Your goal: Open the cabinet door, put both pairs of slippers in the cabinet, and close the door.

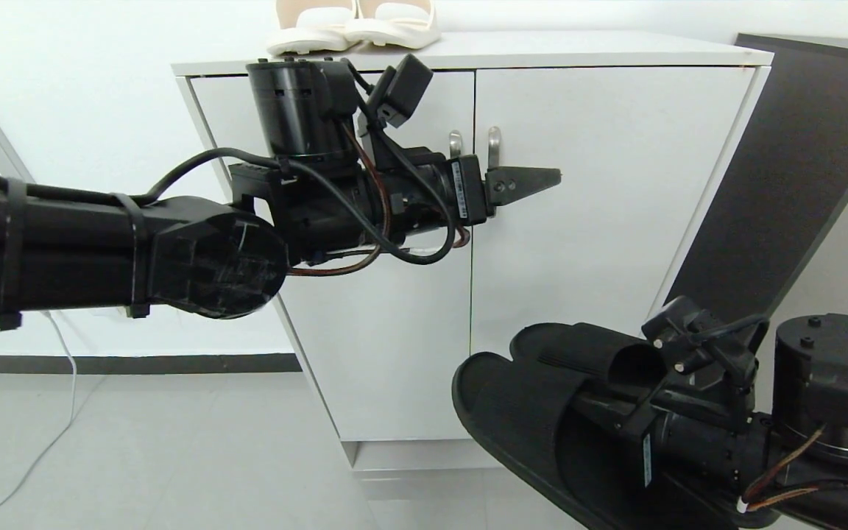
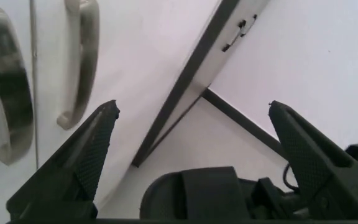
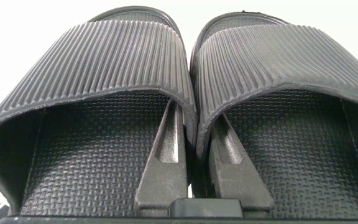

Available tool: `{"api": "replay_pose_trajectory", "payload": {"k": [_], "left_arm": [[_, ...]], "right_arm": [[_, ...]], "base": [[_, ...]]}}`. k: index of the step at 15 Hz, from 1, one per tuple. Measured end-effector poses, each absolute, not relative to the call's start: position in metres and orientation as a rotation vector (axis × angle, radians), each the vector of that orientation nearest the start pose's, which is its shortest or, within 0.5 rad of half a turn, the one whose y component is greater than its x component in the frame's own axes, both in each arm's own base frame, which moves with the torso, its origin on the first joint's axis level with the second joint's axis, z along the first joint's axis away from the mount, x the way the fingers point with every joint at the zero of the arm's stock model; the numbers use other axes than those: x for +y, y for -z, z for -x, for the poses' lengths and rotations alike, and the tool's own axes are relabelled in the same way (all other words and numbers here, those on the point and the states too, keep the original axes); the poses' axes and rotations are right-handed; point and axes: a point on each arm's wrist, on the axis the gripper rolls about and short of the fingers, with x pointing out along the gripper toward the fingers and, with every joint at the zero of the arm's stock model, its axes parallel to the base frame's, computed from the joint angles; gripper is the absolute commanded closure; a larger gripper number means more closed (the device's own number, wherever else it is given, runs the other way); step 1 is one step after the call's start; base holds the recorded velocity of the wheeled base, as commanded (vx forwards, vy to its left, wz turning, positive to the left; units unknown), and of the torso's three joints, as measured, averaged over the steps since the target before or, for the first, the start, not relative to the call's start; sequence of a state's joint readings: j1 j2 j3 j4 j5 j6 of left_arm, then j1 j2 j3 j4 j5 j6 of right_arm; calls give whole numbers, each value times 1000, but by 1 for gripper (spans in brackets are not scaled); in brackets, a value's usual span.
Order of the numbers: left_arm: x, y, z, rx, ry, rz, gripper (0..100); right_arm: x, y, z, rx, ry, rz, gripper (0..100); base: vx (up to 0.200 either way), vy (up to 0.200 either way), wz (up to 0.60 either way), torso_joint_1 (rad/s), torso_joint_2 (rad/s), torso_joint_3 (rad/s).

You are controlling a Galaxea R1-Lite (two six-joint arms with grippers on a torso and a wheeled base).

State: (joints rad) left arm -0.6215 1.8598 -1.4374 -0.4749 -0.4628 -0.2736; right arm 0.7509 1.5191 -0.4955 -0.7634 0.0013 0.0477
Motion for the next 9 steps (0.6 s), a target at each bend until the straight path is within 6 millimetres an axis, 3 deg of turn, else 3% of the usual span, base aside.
{"api": "replay_pose_trajectory", "payload": {"k": [9], "left_arm": [[-225, -290, -309, 53, 991, 238, 0]], "right_arm": [[163, -161, -176, 276, -746, 55, 100]], "base": [[0, 0, 0, 0, 0, 0]]}}
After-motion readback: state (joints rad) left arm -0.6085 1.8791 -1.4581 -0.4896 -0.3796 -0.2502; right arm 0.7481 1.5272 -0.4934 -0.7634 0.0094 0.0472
